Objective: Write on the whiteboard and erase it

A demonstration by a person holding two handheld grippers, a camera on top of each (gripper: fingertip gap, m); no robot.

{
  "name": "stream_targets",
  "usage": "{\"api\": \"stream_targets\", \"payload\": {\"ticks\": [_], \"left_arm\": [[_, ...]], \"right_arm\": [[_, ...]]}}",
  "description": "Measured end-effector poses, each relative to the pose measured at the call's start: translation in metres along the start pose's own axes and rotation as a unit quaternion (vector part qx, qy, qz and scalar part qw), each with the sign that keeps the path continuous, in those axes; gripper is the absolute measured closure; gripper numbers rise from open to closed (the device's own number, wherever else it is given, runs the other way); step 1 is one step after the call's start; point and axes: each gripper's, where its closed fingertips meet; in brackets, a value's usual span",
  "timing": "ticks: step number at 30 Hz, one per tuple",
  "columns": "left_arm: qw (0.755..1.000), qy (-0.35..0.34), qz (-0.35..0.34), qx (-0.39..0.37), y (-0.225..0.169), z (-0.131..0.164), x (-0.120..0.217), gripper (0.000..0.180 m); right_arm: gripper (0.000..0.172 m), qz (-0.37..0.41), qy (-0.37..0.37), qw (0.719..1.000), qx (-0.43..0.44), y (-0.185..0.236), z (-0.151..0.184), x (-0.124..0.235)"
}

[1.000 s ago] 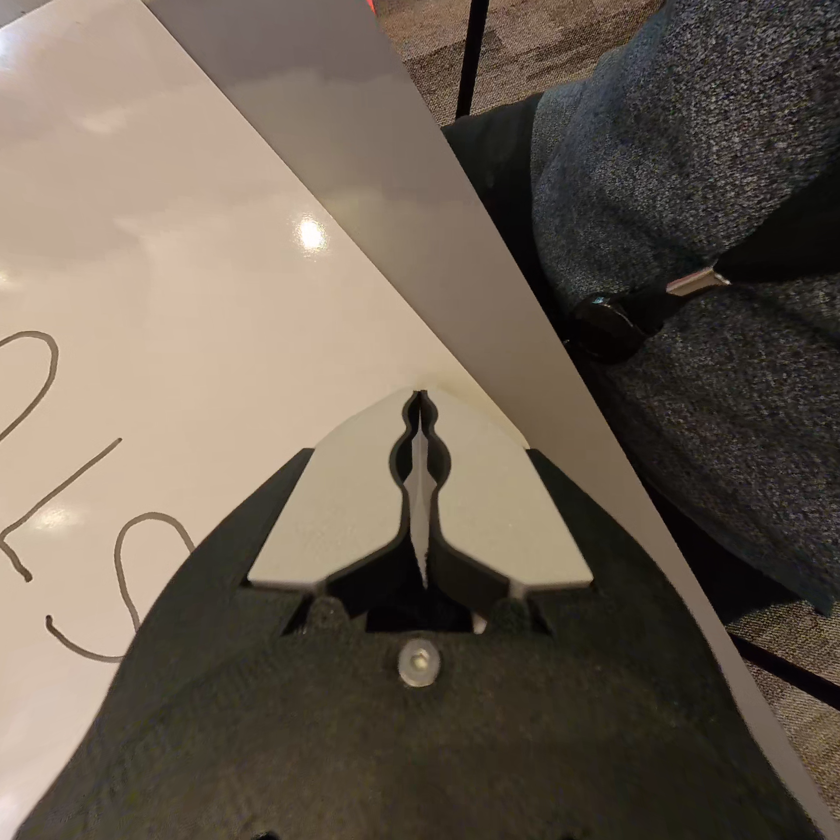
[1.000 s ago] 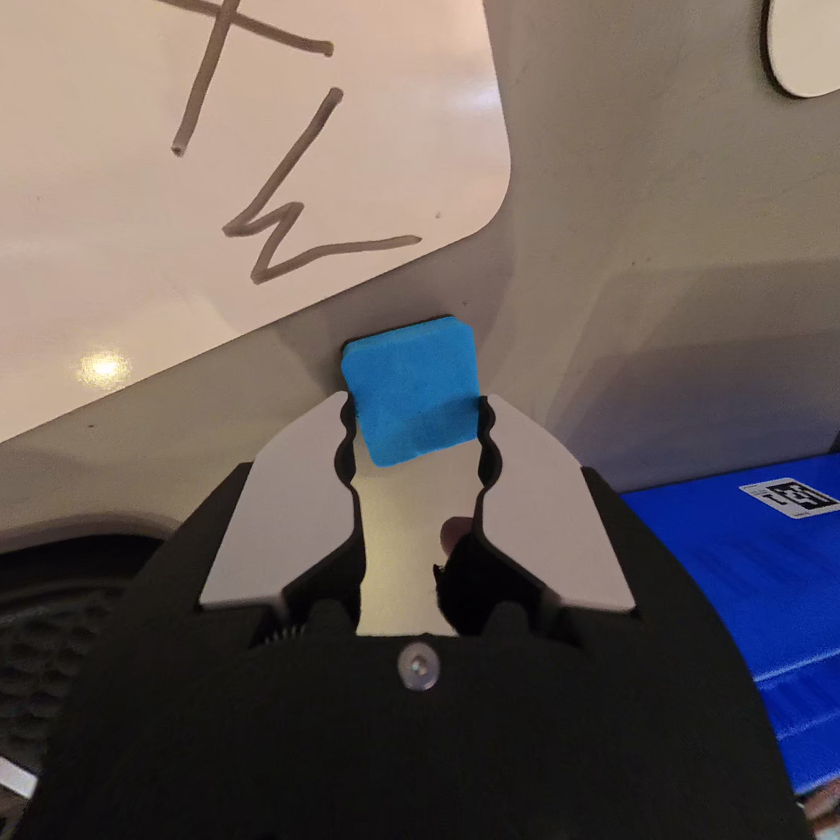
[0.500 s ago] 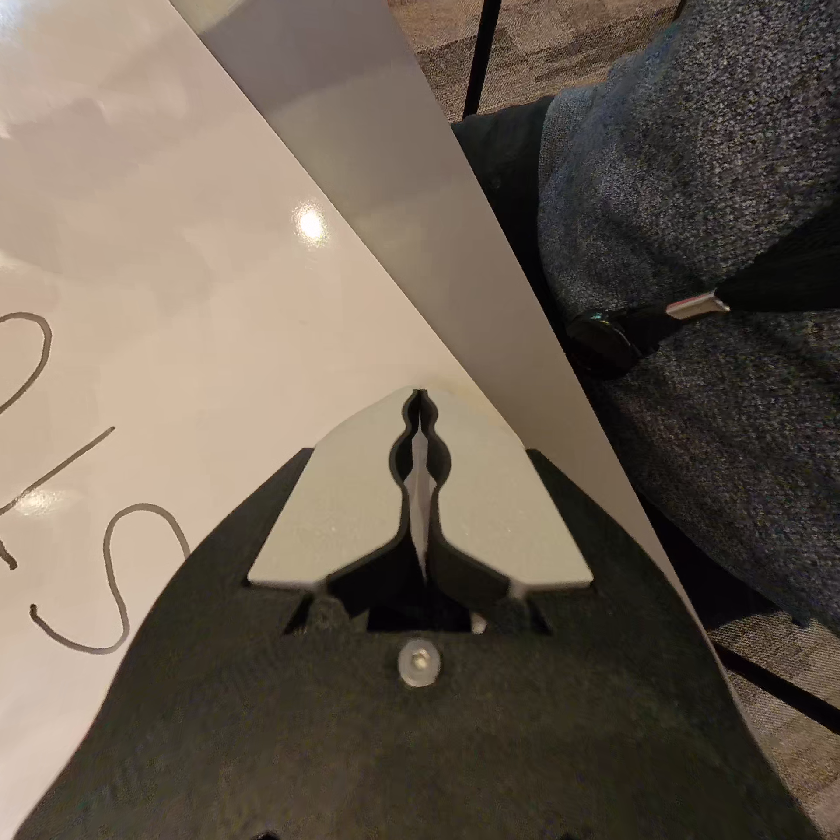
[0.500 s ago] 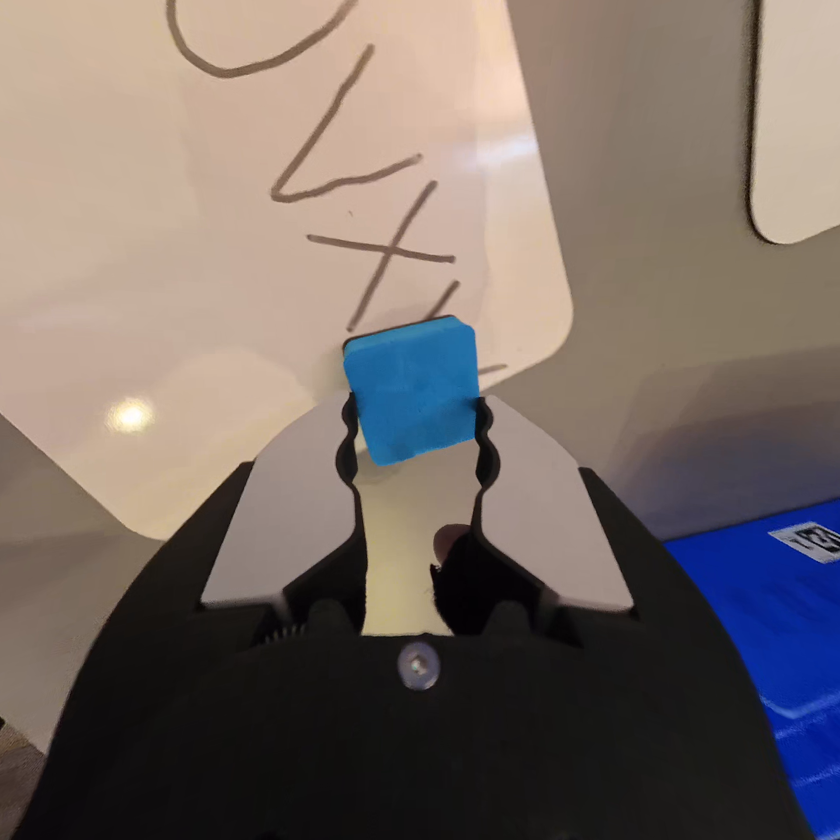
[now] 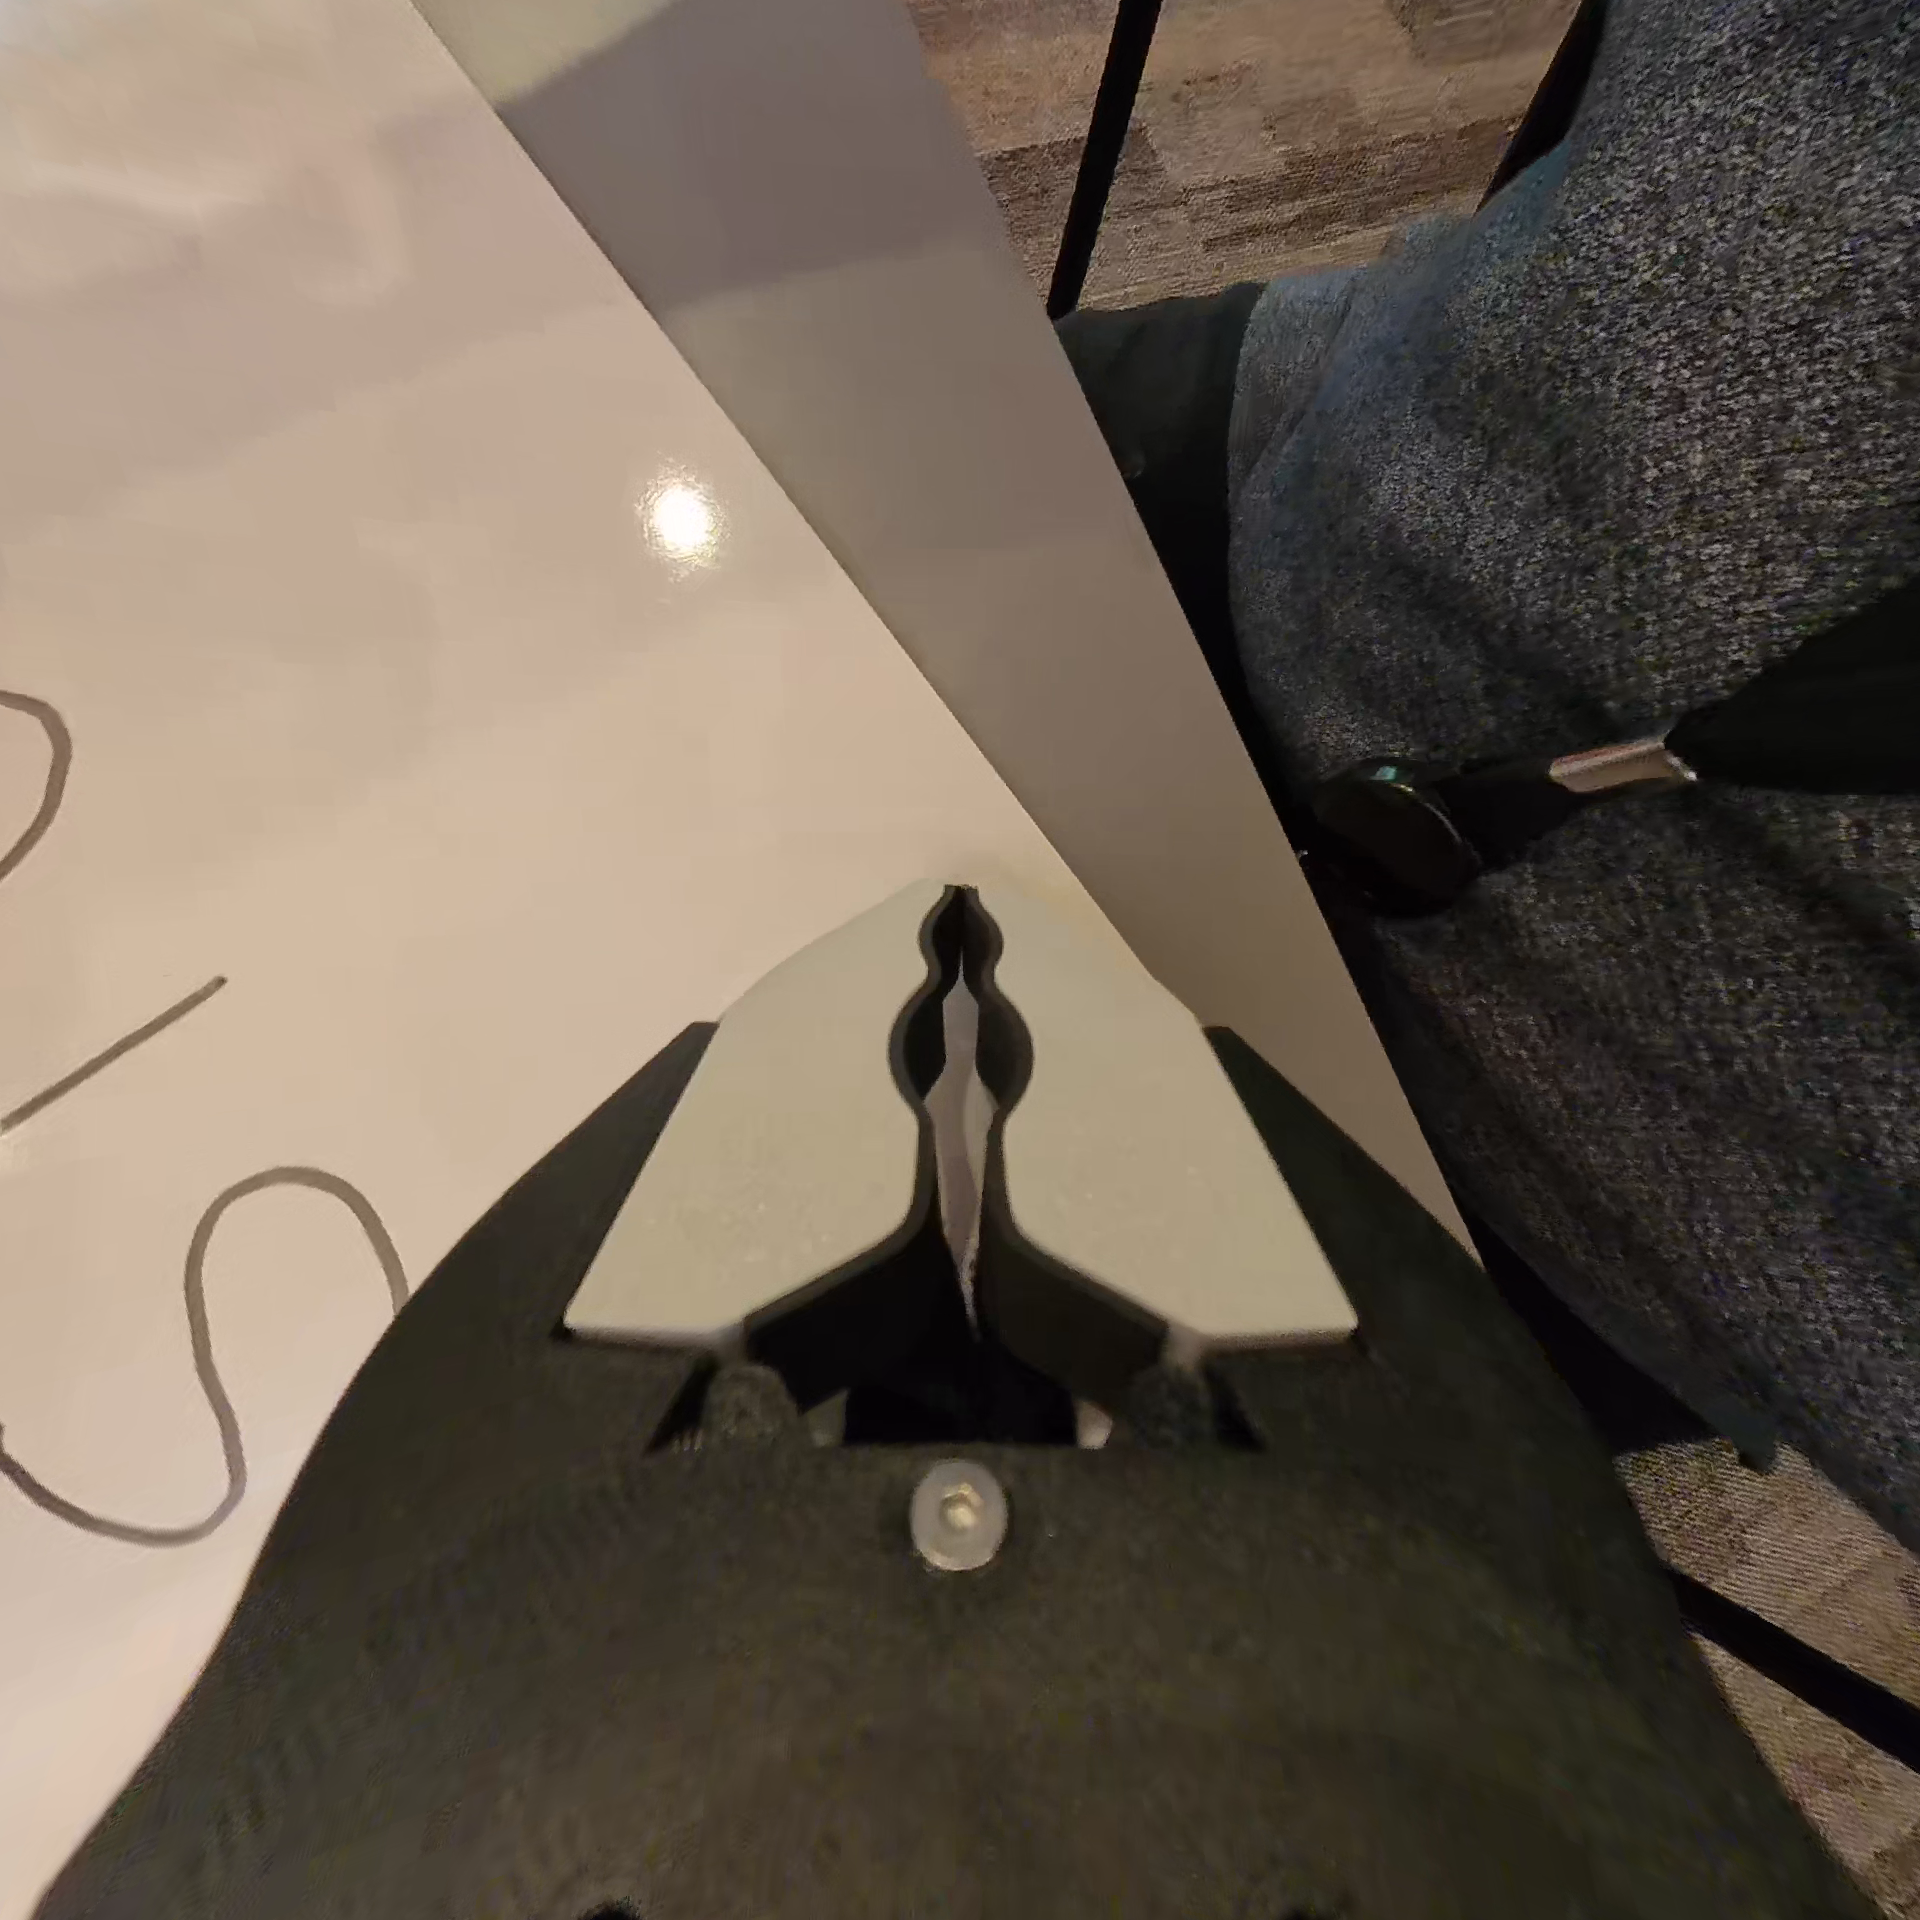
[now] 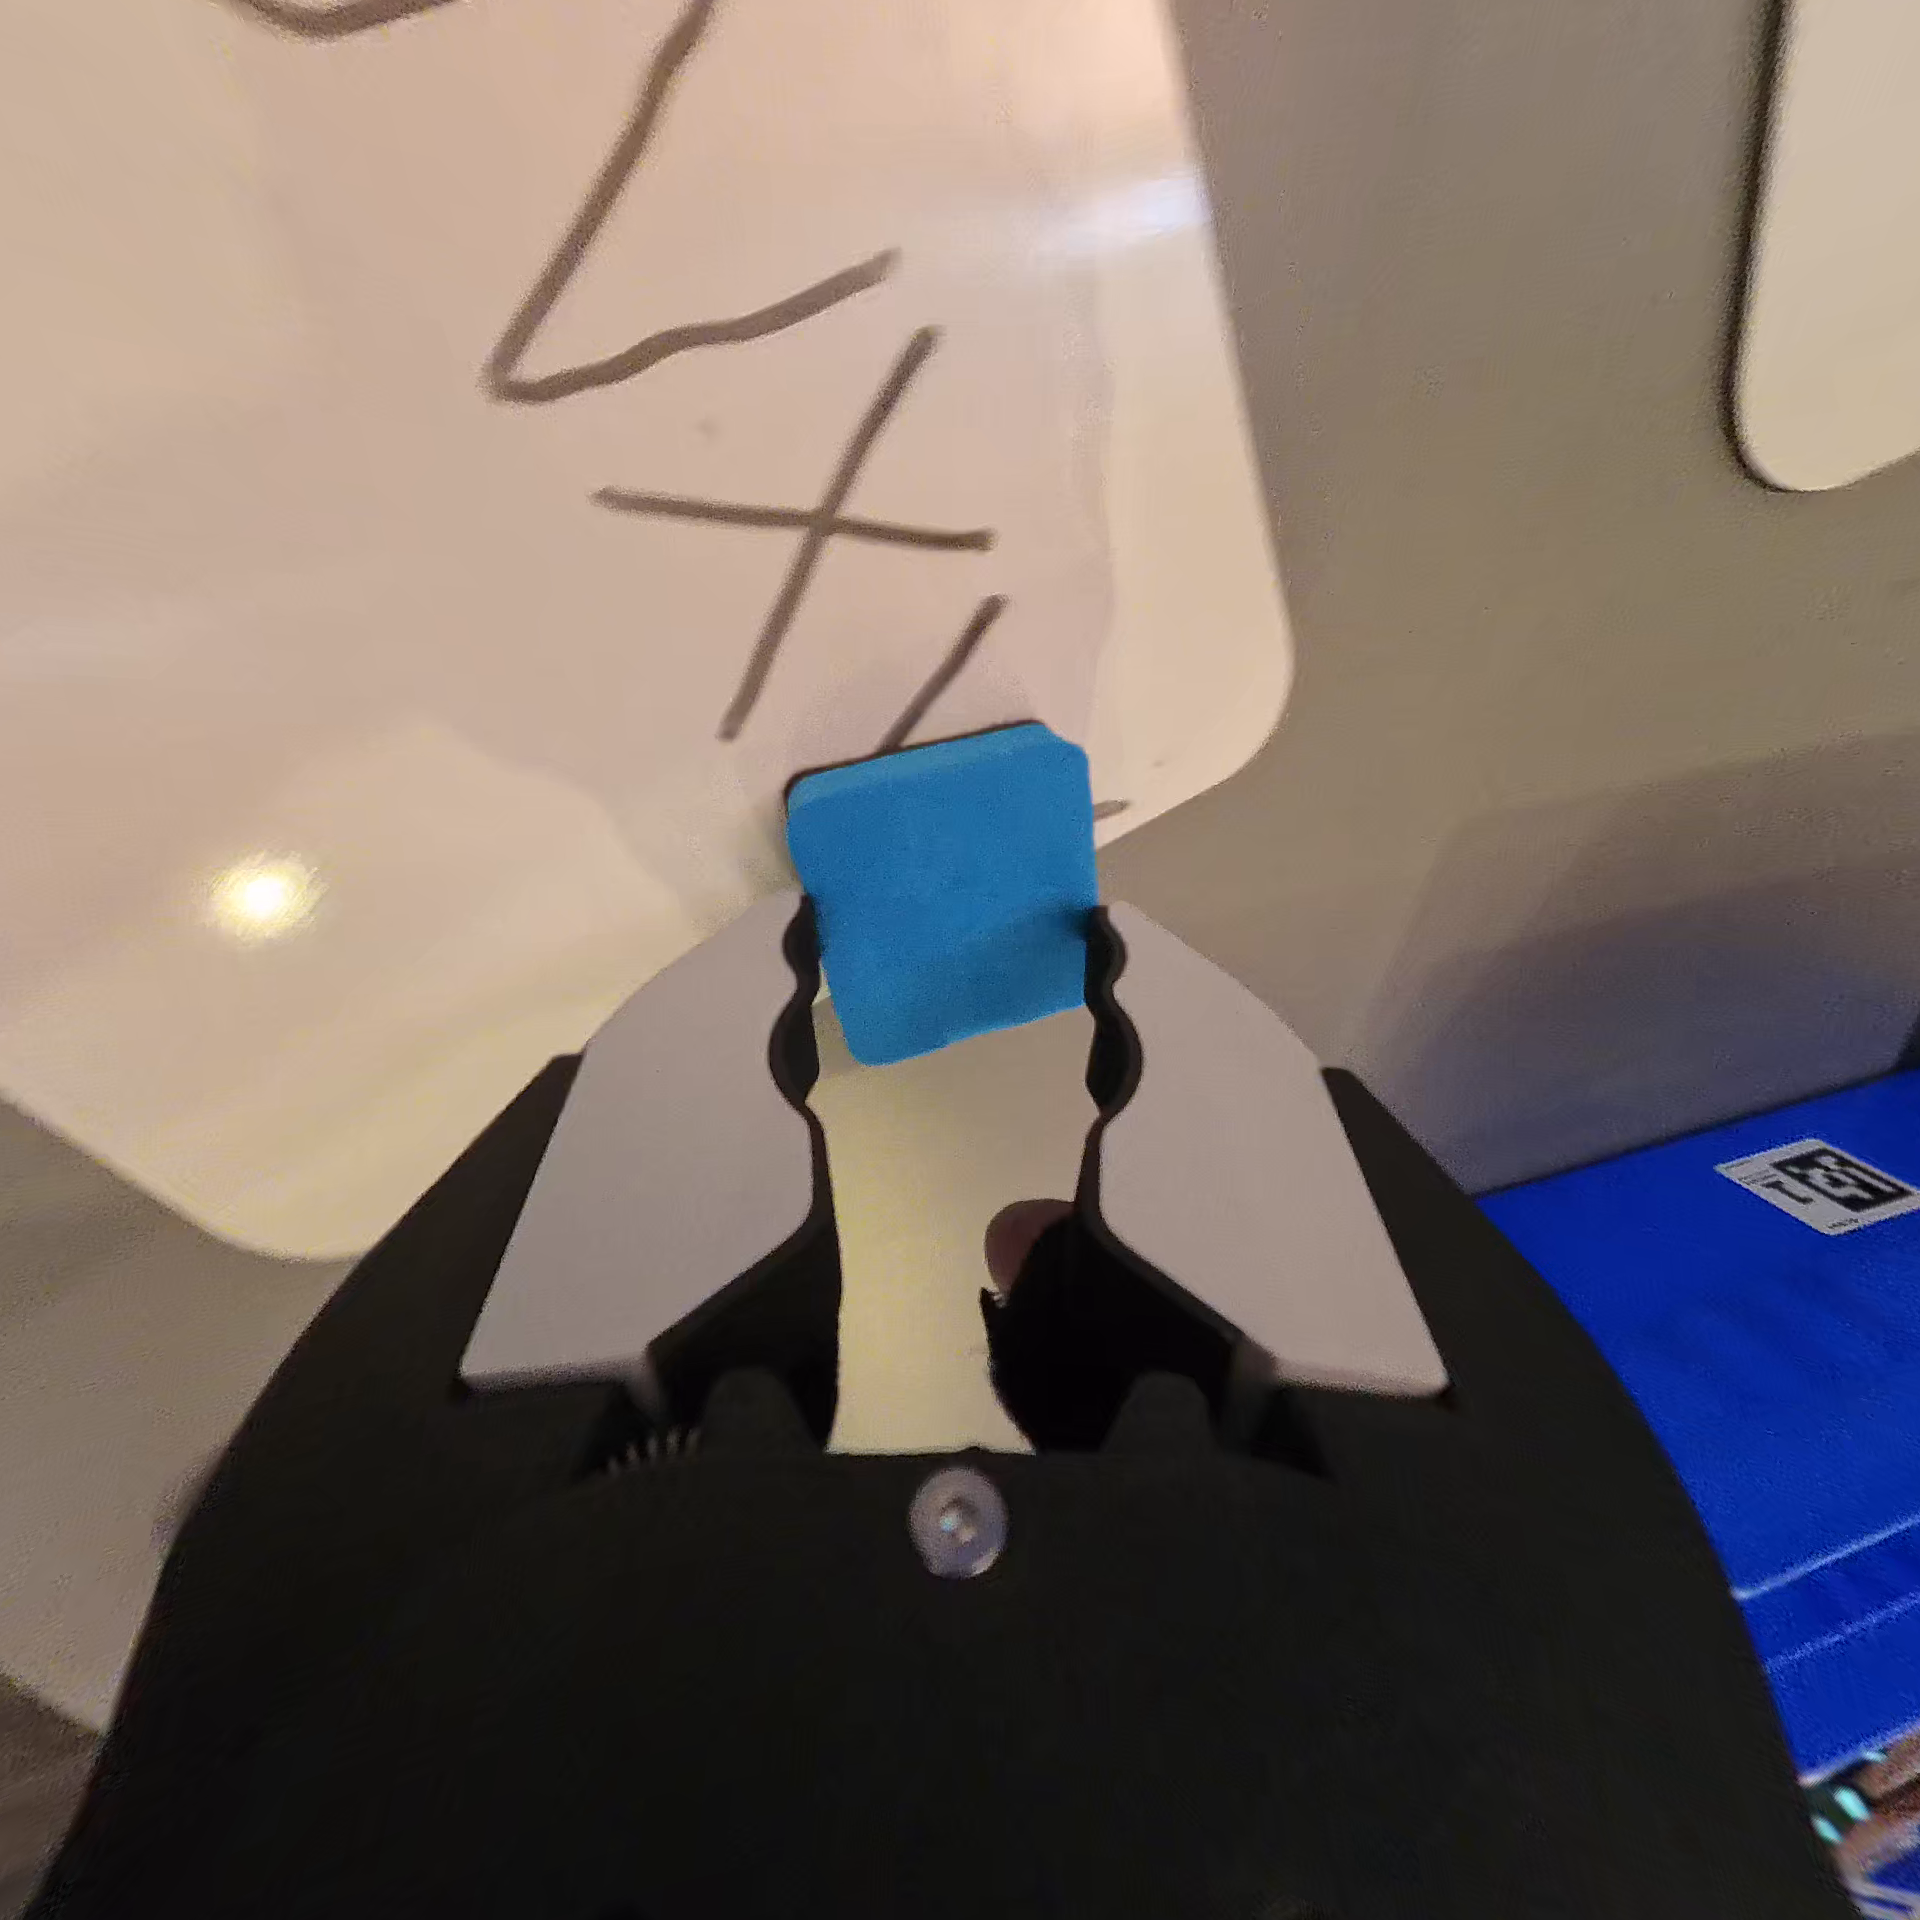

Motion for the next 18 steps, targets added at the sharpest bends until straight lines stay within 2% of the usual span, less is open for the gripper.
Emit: {"api": "stream_targets", "payload": {"ticks": [1,3,5,7,9,11,13,15,17,18], "left_arm": [[1.000,-0.001,0.004,0.003,0.000,-0.001,0.000,0.180],[1.000,-0.002,0.005,0.005,0.001,-0.001,-0.001,0.180],[1.000,-0.003,0.001,0.005,0.001,-0.001,-0.001,0.179],[1.000,-0.003,0.007,0.011,0.001,-0.002,-0.001,0.179],[1.000,-0.004,0.014,0.015,0.001,-0.002,-0.002,0.179],[1.000,-0.004,0.011,0.013,0.002,-0.002,-0.002,0.179],[1.000,-0.004,0.005,0.010,0.002,-0.002,-0.002,0.179],[1.000,-0.004,0.008,0.011,0.002,-0.002,-0.002,0.179],[1.000,-0.004,0.014,0.014,0.002,-0.003,-0.002,0.179],[1.000,-0.004,0.012,0.012,0.002,-0.003,-0.002,0.179]], "right_arm": [[0.121,0.003,-0.009,1.000,-0.012,-0.005,-0.007,-0.001],[0.121,-0.004,-0.033,0.999,0.011,0.003,-0.026,0.000],[0.121,-0.023,-0.016,0.998,0.053,0.018,-0.020,0.004],[0.121,-0.016,0.006,1.000,0.019,0.002,-0.008,0.000],[0.121,0.000,-0.008,1.000,-0.013,-0.016,-0.019,-0.005],[0.121,-0.006,-0.024,0.999,0.027,-0.004,-0.037,-0.002],[0.121,-0.022,0.004,0.998,0.062,0.010,-0.023,0.002],[0.121,-0.008,0.023,1.000,0.014,-0.011,-0.012,-0.004],[0.121,0.011,-0.004,1.000,0.010,-0.024,-0.032,-0.007],[0.121,-0.002,-0.026,0.999,0.025,-0.014,-0.046,-0.005]]}}
Point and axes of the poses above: each gripper's, where its closed fingertips meet, x back along the fingers, z out of its underside, y = z × x across the jaws, and after that the axes turned 5 degrees about y, right-handed
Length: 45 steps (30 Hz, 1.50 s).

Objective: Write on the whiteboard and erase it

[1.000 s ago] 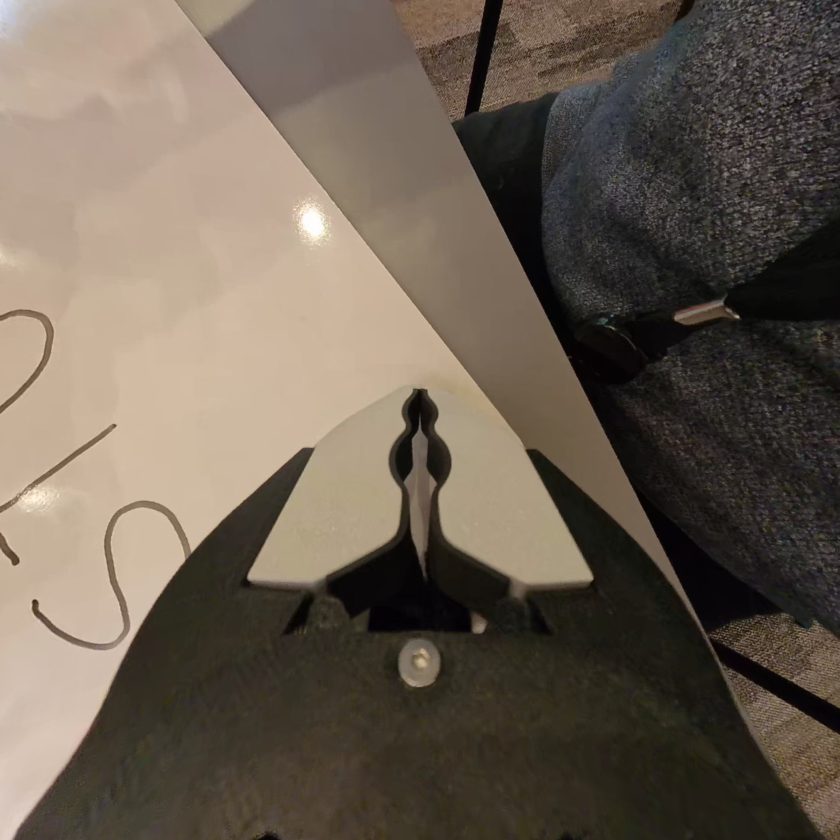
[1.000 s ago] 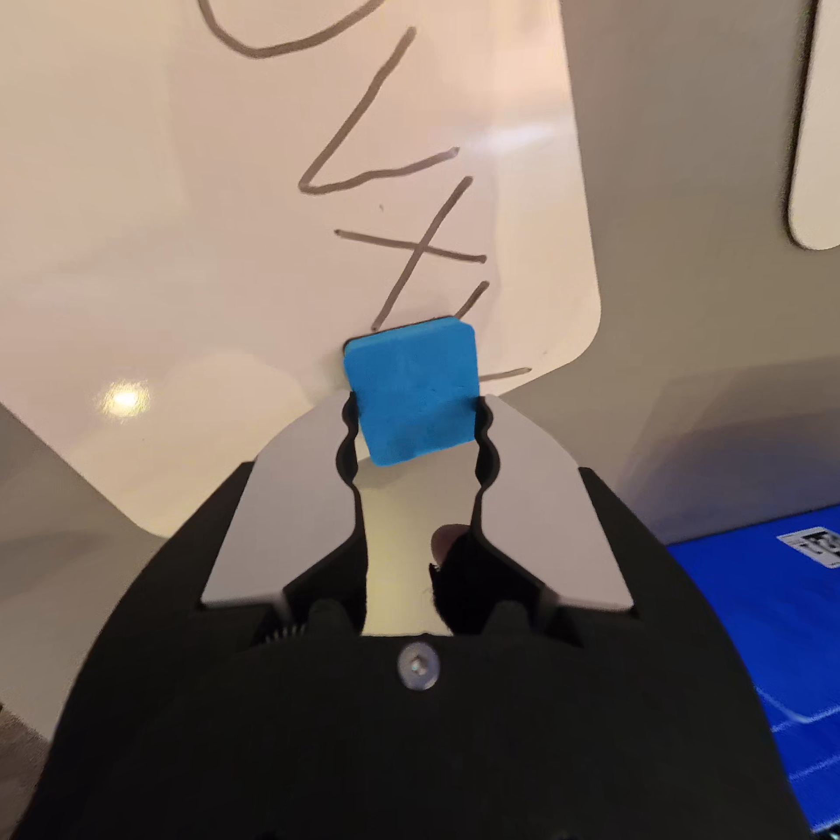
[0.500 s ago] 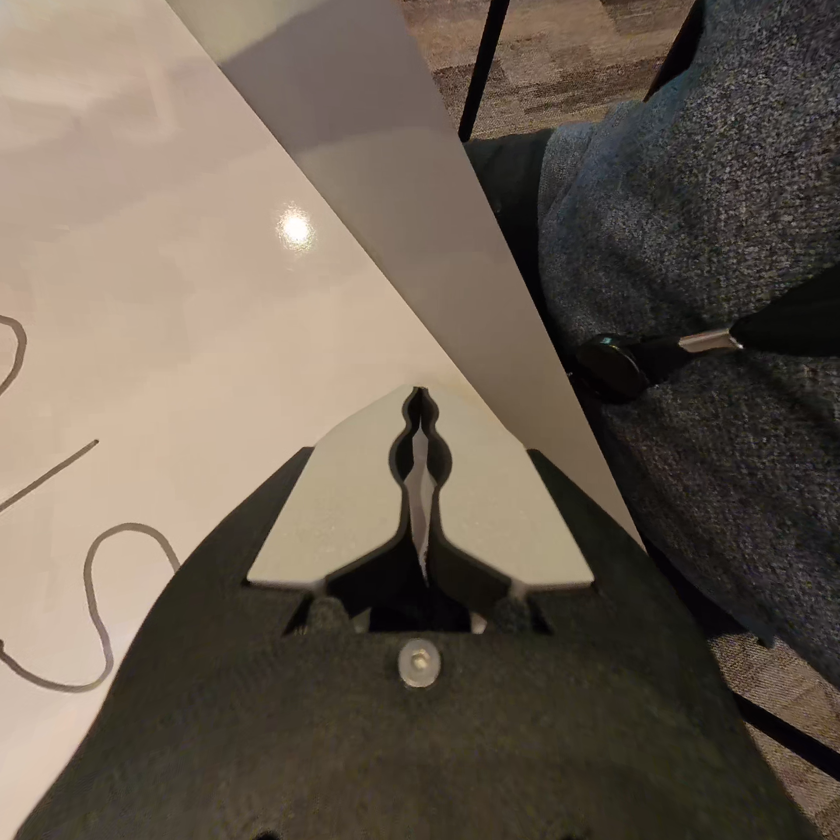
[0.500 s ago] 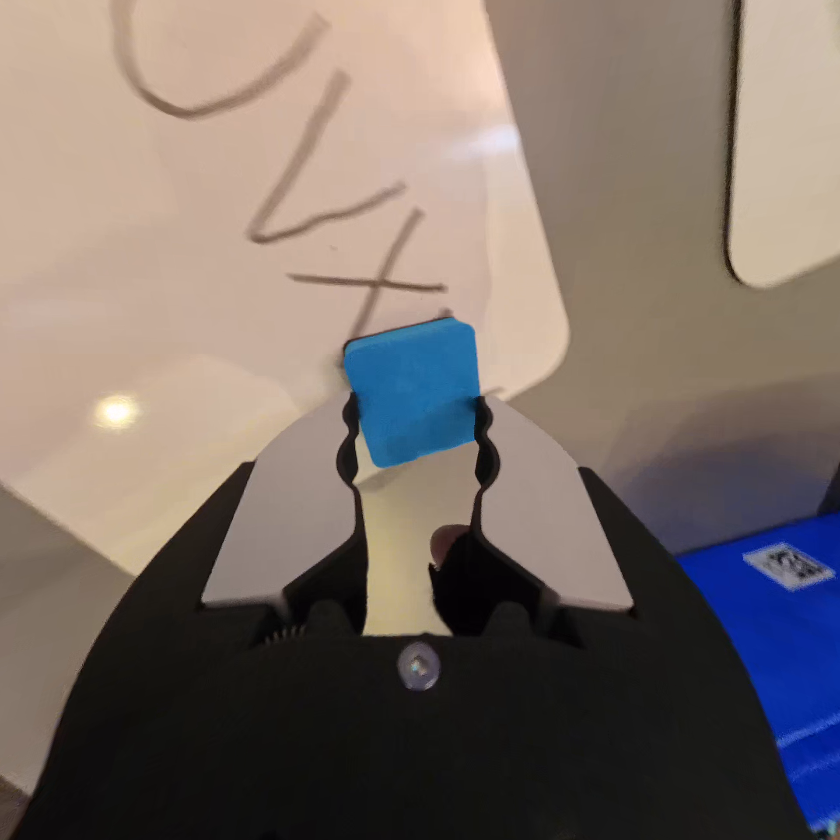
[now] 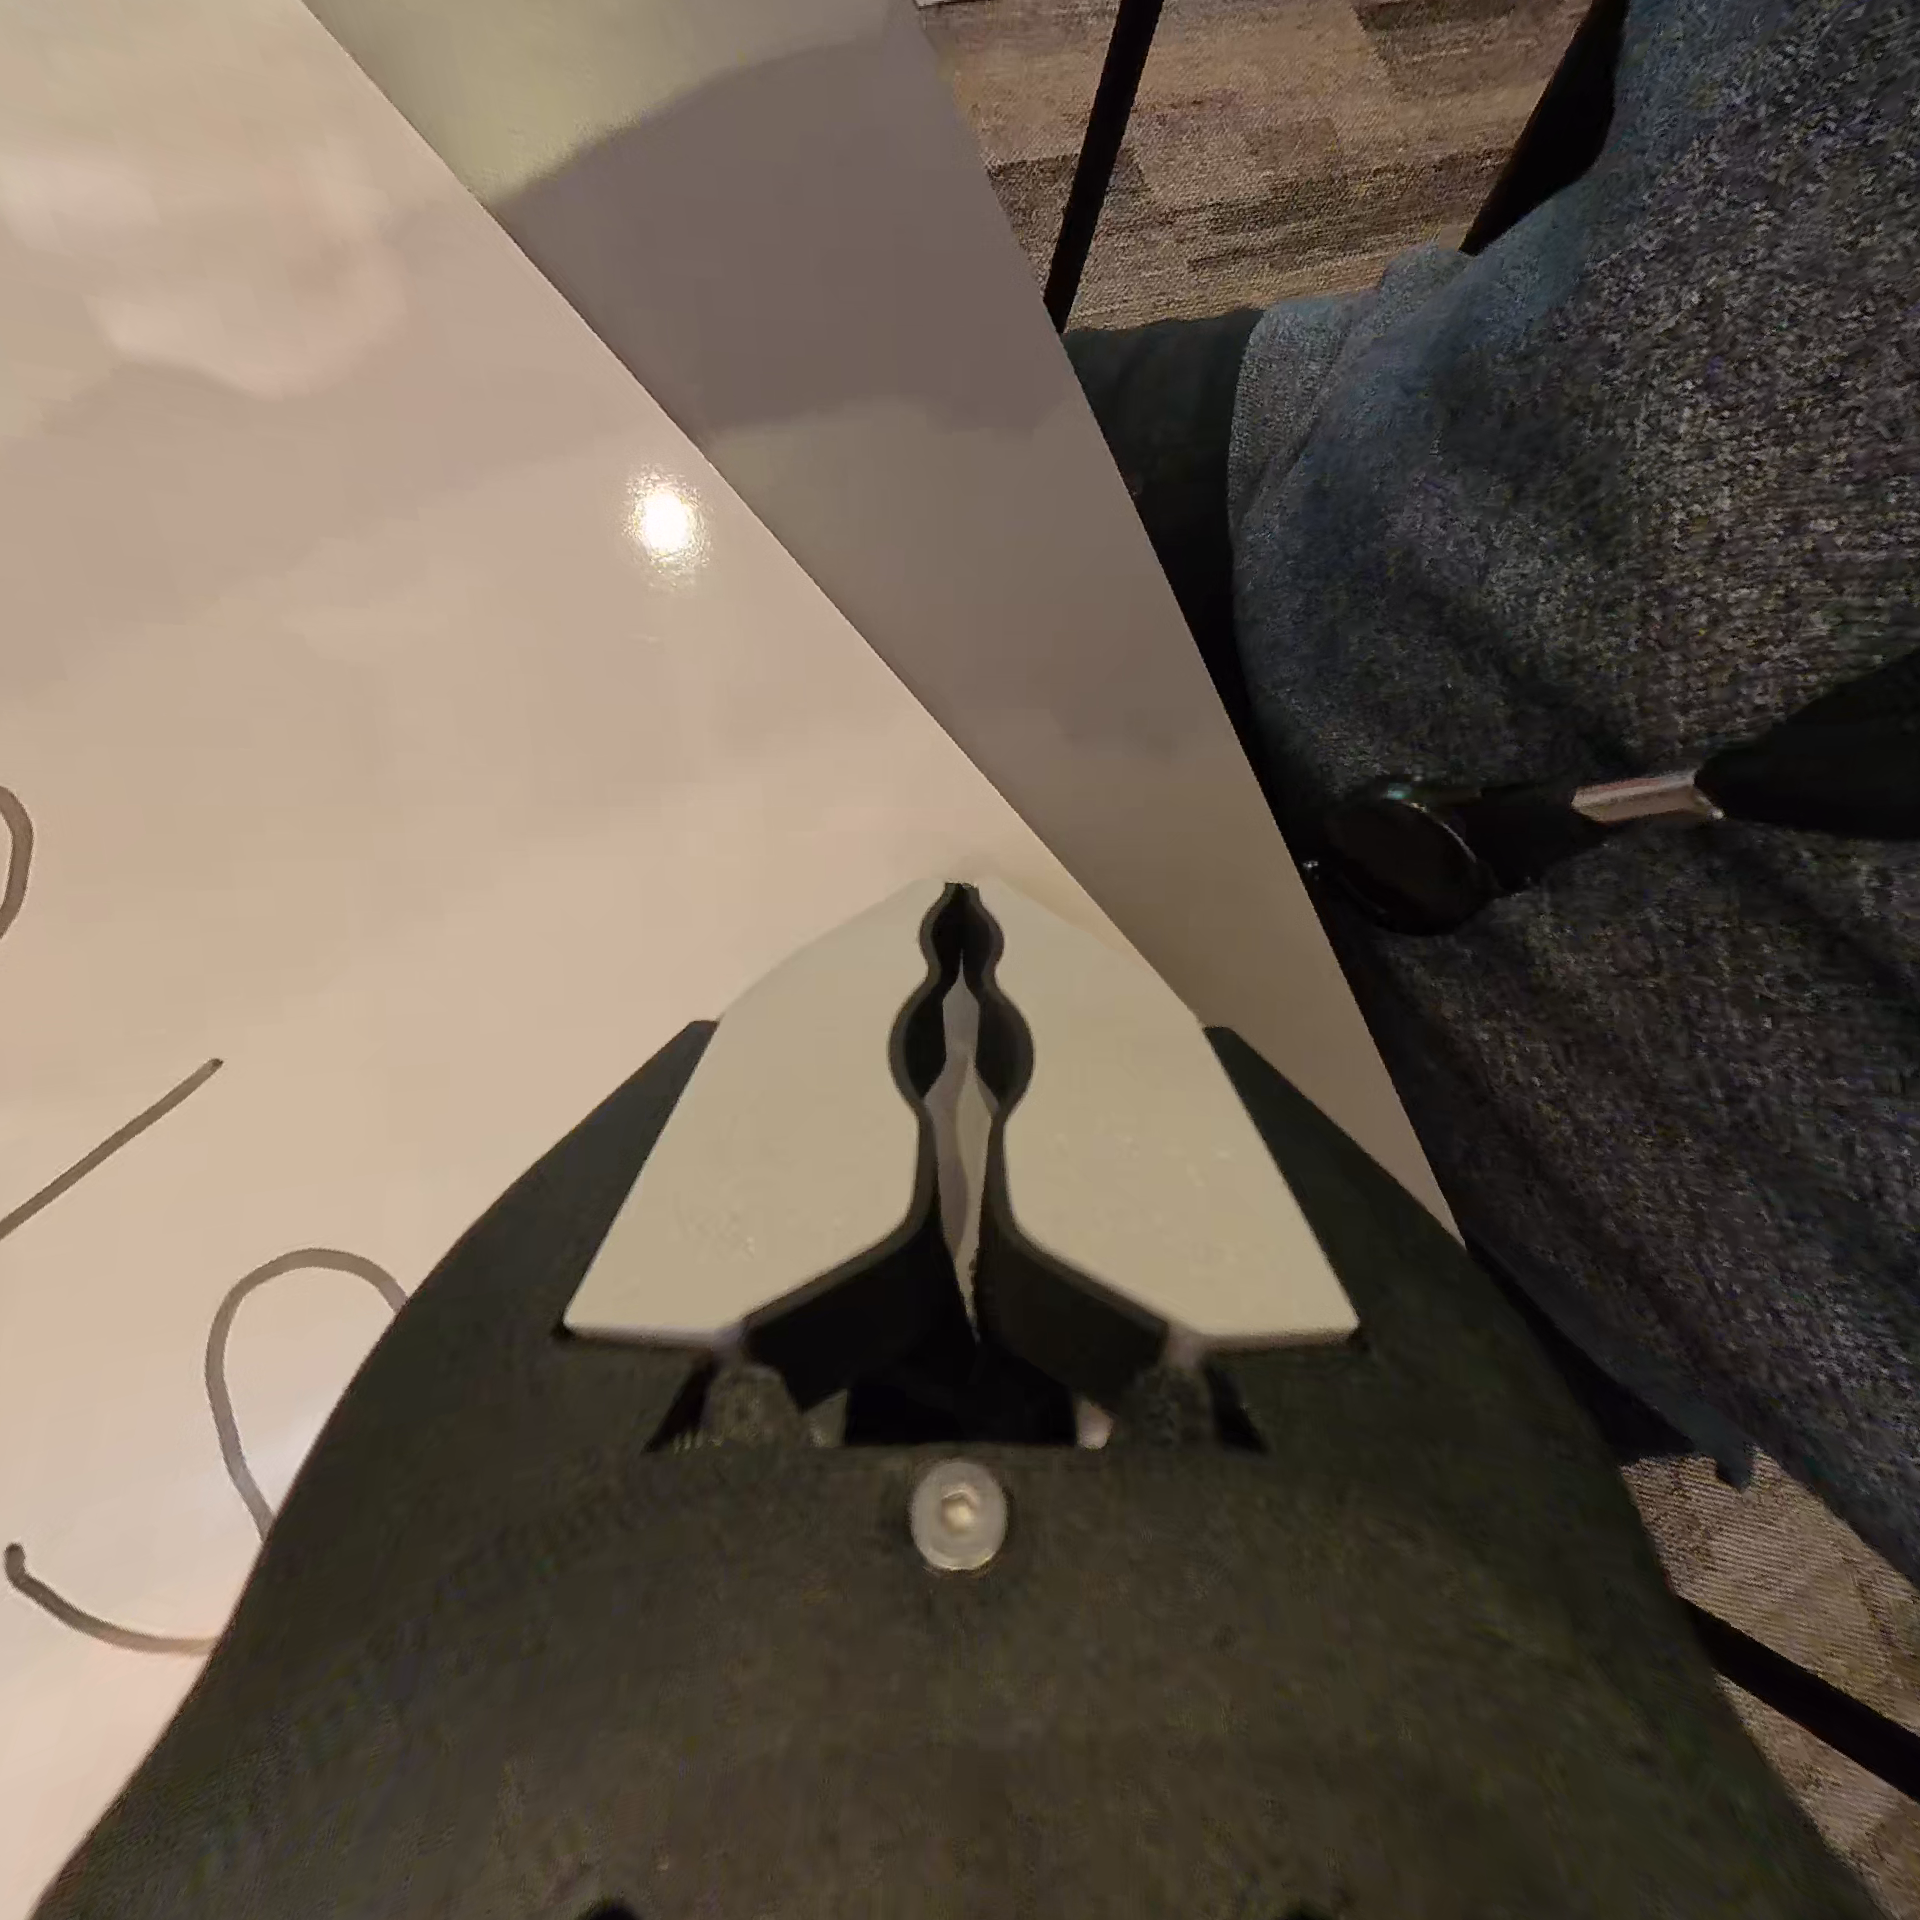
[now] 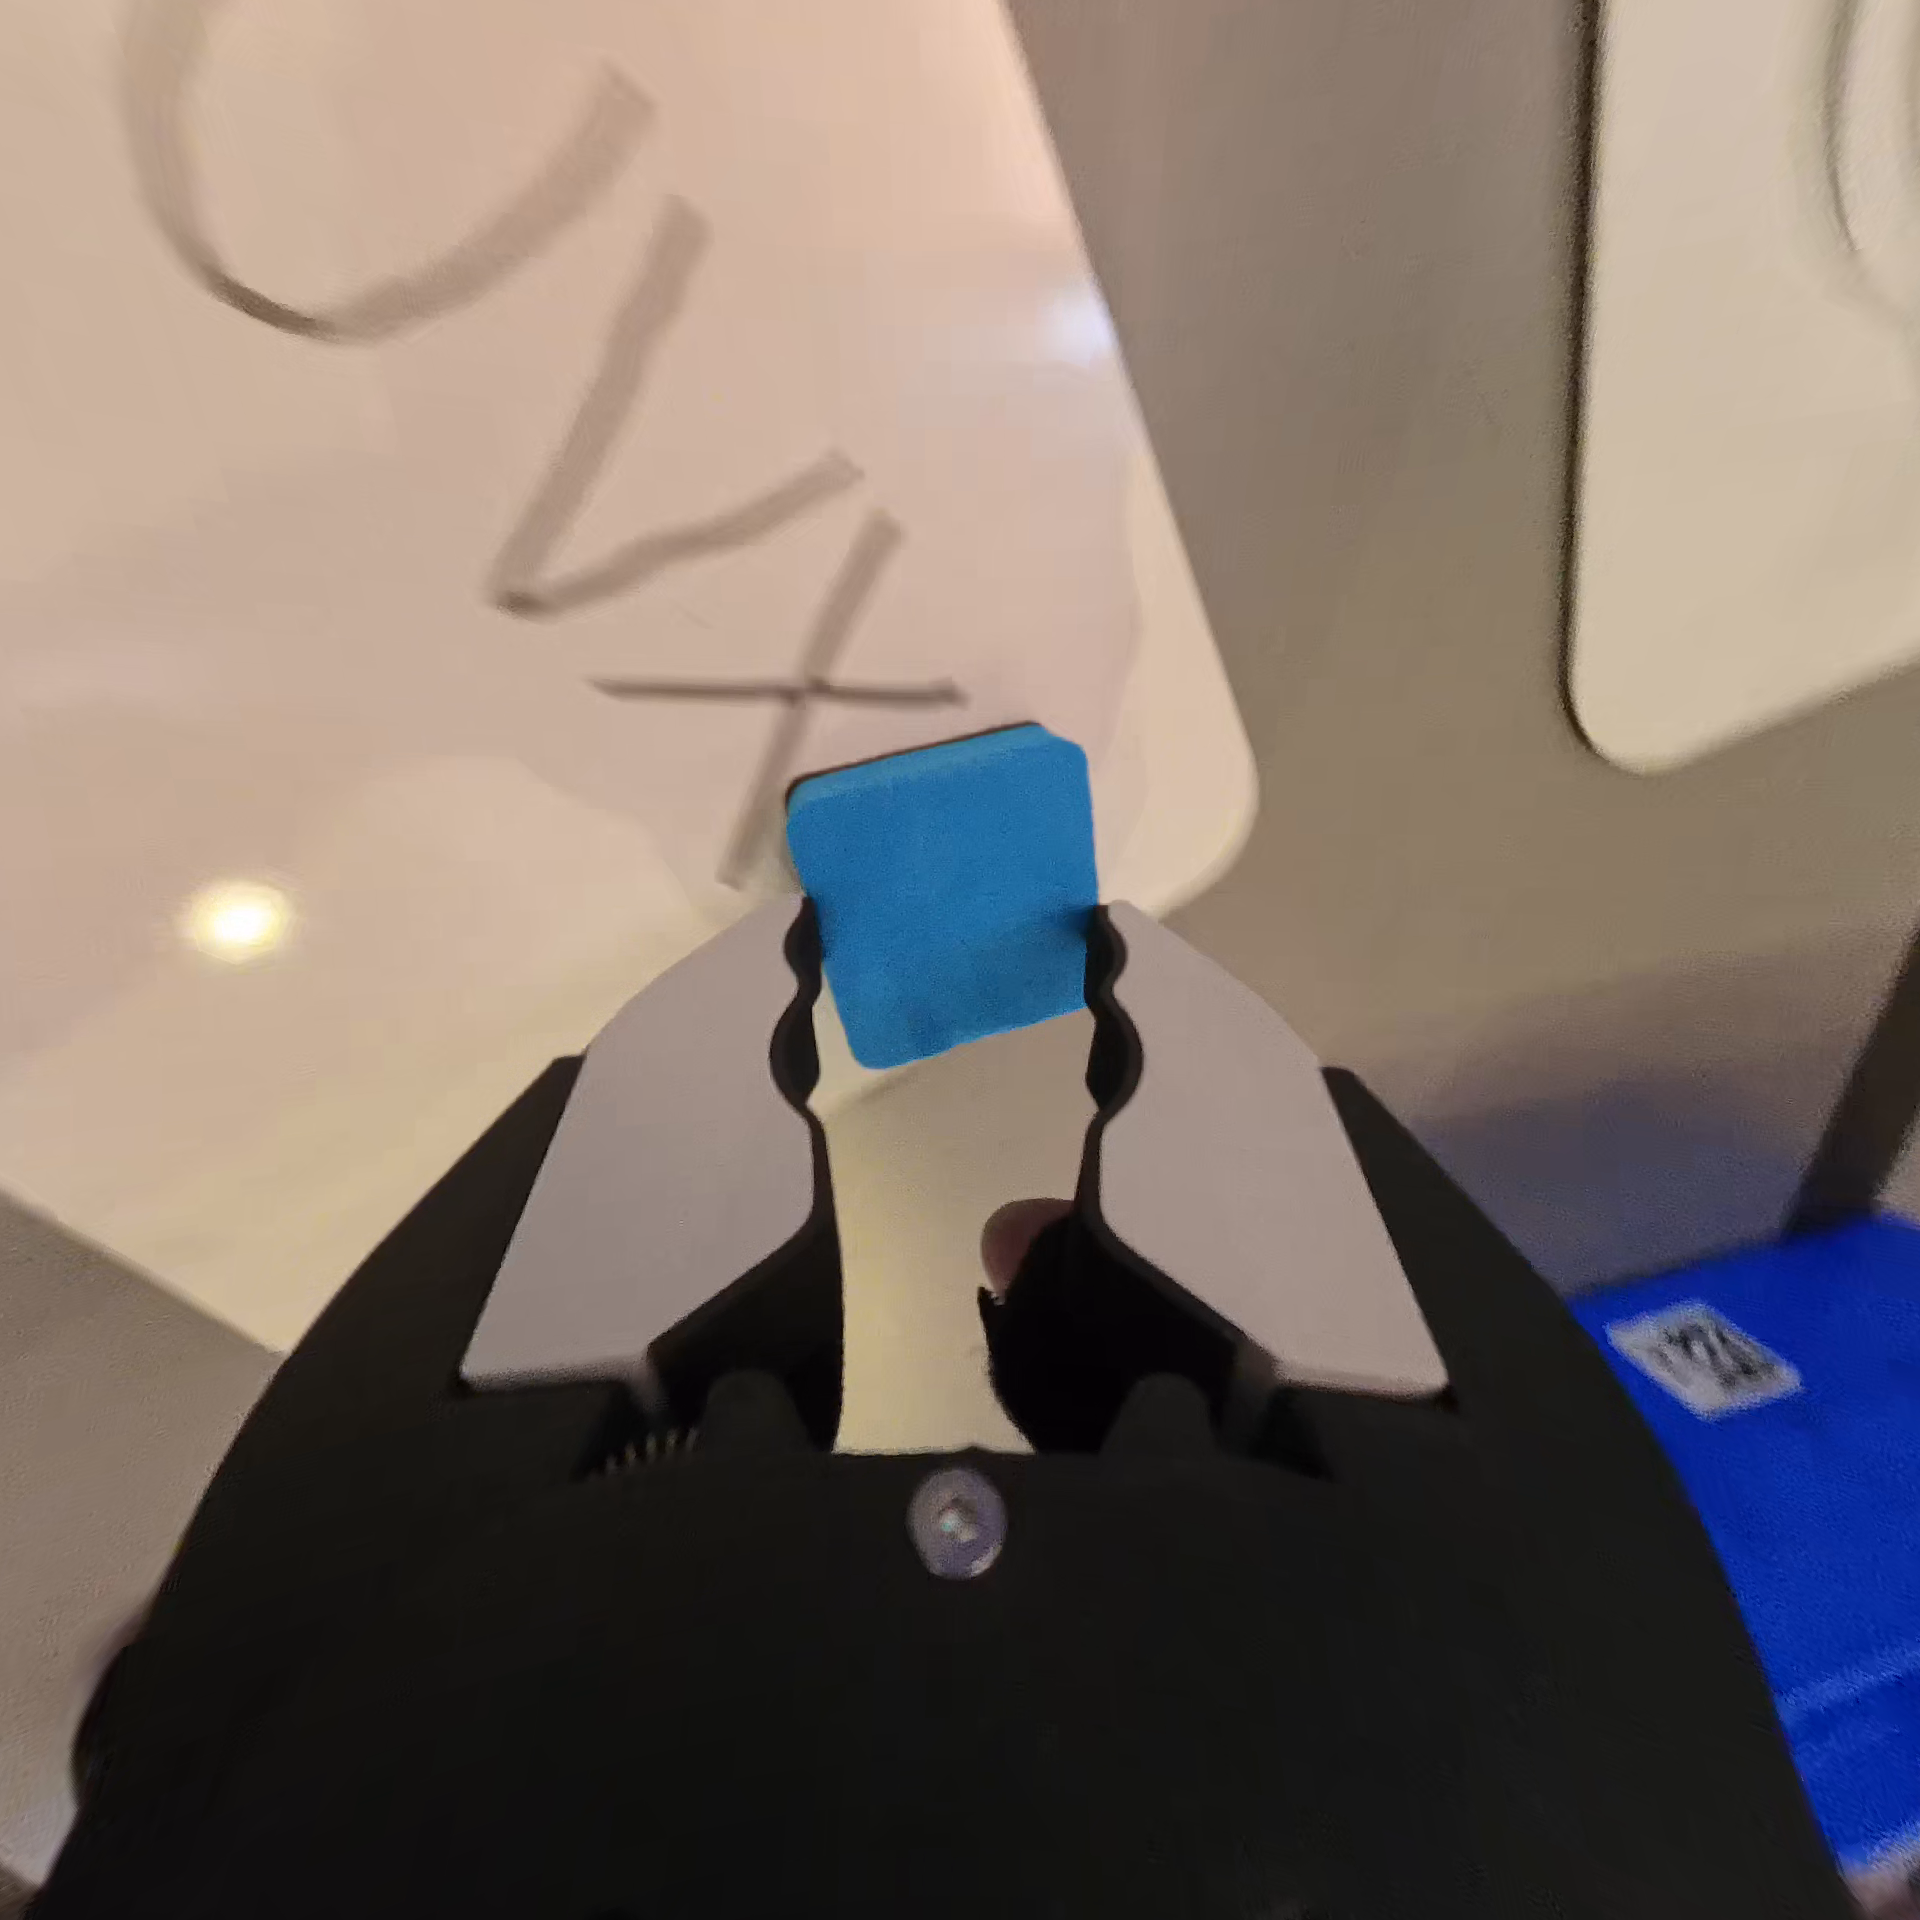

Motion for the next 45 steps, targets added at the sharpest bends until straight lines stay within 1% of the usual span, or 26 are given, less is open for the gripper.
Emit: {"api": "stream_targets", "payload": {"ticks": [1,3,5,7,9,11,12,13,15,17,19,21,22,23,25,27,28,30,32,34,36,37,39,41,43,45], "left_arm": [[1.000,0.000,-0.004,-0.002,0.000,0.000,0.000,0.179],[1.000,-0.001,-0.008,-0.003,0.000,0.000,0.000,0.179],[1.000,-0.001,-0.002,0.000,0.000,0.000,0.000,0.179],[1.000,-0.001,0.004,0.003,0.000,0.000,0.000,0.179],[1.000,-0.001,-0.004,-0.002,0.000,0.000,0.000,0.179],[1.000,-0.001,-0.008,-0.004,0.000,0.000,0.000,0.179],[1.000,-0.001,-0.004,-0.001,0.000,0.000,0.000,0.179],[1.000,-0.002,0.002,0.002,0.000,0.000,0.000,0.179],[1.000,-0.002,0.006,0.003,0.000,0.000,0.000,0.179],[1.000,-0.002,0.002,0.000,0.000,0.000,0.000,0.179],[1.000,-0.002,-0.001,-0.003,-0.001,0.000,0.000,0.179],[1.000,-0.002,0.007,-0.001,-0.001,0.000,0.000,0.179],[1.000,-0.002,0.012,-0.001,-0.001,0.000,0.000,0.179],[1.000,-0.003,0.013,-0.001,-0.002,0.000,0.000,0.179],[1.000,-0.003,0.008,-0.006,-0.002,0.000,0.000,0.179],[1.000,-0.003,0.009,-0.010,-0.003,0.000,0.000,0.179],[1.000,-0.003,0.014,-0.008,-0.003,0.000,0.000,0.179],[1.000,-0.003,0.025,-0.004,-0.003,0.000,0.000,0.179],[1.000,-0.003,0.022,-0.007,-0.003,0.000,0.000,0.179],[1.000,-0.004,0.019,-0.009,-0.004,0.000,0.000,0.179],[1.000,-0.004,0.026,-0.006,-0.004,0.000,0.000,0.179],[1.000,-0.003,0.030,-0.005,-0.004,-0.001,-0.001,0.179],[1.000,-0.003,0.030,-0.006,-0.004,-0.001,-0.001,0.179],[1.000,-0.004,0.025,-0.009,-0.004,-0.001,-0.001,0.179],[1.000,-0.004,0.029,-0.007,-0.004,-0.001,-0.001,0.179],[0.999,-0.003,0.034,-0.004,-0.004,-0.001,-0.001,0.180]], "right_arm": [[0.121,-0.015,-0.002,1.000,0.024,0.012,-0.004,0.003],[0.121,-0.042,0.025,0.998,0.033,0.021,0.016,0.007],[0.121,-0.017,0.033,0.999,-0.021,-0.005,0.027,0.000],[0.121,0.002,0.018,1.000,-0.026,-0.017,0.009,-0.004],[0.121,-0.024,-0.003,0.999,0.025,0.008,-0.012,0.001],[0.121,-0.053,0.029,0.997,0.038,0.020,0.007,0.006],[0.121,-0.049,0.033,0.998,0.014,0.011,0.014,0.004],[0.121,-0.026,0.035,0.999,-0.010,-0.005,0.014,-0.001],[0.121,0.003,0.021,1.000,-0.006,-0.017,-0.009,-0.005],[0.121,-0.028,0.006,0.999,0.043,0.009,-0.029,0.000],[0.121,-0.053,0.033,0.996,0.062,0.024,-0.013,0.006],[0.121,-0.019,0.045,0.999,0.019,-0.003,-0.004,-0.002],[0.121,0.004,0.036,0.999,0.007,-0.016,-0.011,-0.005],[0.121,-0.005,0.017,1.000,0.005,-0.013,-0.025,-0.006],[0.121,-0.045,-0.014,0.996,0.074,0.021,-0.043,0.002],[0.121,-0.072,0.012,0.995,0.073,0.029,-0.025,0.006],[0.121,-0.057,0.022,0.997,0.044,0.014,-0.018,0.002],[0.121,-0.020,0.016,0.999,0.029,-0.005,-0.032,-0.005],[0.121,-0.025,0.006,0.996,0.081,0.014,-0.049,-0.001],[0.122,-0.060,0.027,0.993,0.093,0.030,-0.027,0.006],[0.121,-0.033,0.041,0.998,0.046,0.006,-0.013,0.000],[0.121,-0.016,0.021,0.999,0.034,-0.002,-0.025,-0.004],[0.122,-0.022,-0.014,0.997,0.077,0.018,-0.052,0.000],[0.122,-0.064,0.004,0.992,0.106,0.042,-0.039,0.008],[0.121,-0.047,0.024,0.997,0.055,0.019,-0.018,0.003],[0.121,-0.012,0.004,0.999,0.040,0.003,-0.037,-0.003]]}}
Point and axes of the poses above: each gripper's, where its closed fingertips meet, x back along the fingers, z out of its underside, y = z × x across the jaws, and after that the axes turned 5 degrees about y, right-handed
